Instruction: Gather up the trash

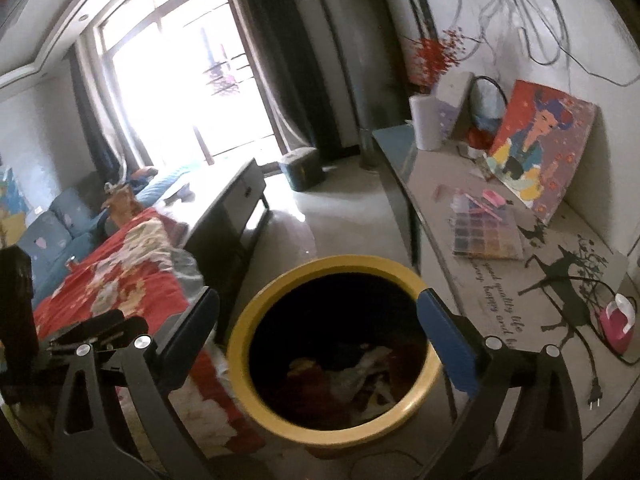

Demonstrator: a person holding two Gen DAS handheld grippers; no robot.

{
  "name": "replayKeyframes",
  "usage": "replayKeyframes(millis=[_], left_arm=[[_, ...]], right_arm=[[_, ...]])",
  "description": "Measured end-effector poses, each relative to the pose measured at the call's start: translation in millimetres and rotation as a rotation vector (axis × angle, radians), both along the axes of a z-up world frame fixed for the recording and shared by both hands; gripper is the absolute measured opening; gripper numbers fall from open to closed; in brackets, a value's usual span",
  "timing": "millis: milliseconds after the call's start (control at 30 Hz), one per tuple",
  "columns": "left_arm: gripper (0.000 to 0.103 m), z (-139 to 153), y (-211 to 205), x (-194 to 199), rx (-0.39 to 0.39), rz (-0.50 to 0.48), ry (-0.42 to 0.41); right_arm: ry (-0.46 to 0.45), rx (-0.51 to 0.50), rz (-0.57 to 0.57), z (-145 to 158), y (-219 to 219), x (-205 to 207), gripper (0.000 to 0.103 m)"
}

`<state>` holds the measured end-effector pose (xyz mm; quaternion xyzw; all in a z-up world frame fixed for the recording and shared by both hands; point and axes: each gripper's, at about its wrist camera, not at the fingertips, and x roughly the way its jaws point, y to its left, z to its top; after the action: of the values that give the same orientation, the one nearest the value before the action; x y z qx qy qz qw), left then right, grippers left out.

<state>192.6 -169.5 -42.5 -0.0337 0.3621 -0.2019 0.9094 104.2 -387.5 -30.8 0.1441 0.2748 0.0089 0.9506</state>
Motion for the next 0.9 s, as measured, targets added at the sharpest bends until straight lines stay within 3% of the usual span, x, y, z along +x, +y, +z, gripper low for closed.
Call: replayKeyframes(millis=[533,700,900], left_arm=[[0.092,22,104,-63,0.018,0.256,-0.095],[0.092,23,121,-89,0.039,0.308,-0.15],[0.092,19,133,-119,0.062,0.358,-0.201]], right_arm=[[-0.176,-0.144,0.153,20,116,-30,0.097],[-0.244,-0.191,0.173,24,141,-44,0.097],[-0.3,-0.174,0.191,22,154,-59,0.097]])
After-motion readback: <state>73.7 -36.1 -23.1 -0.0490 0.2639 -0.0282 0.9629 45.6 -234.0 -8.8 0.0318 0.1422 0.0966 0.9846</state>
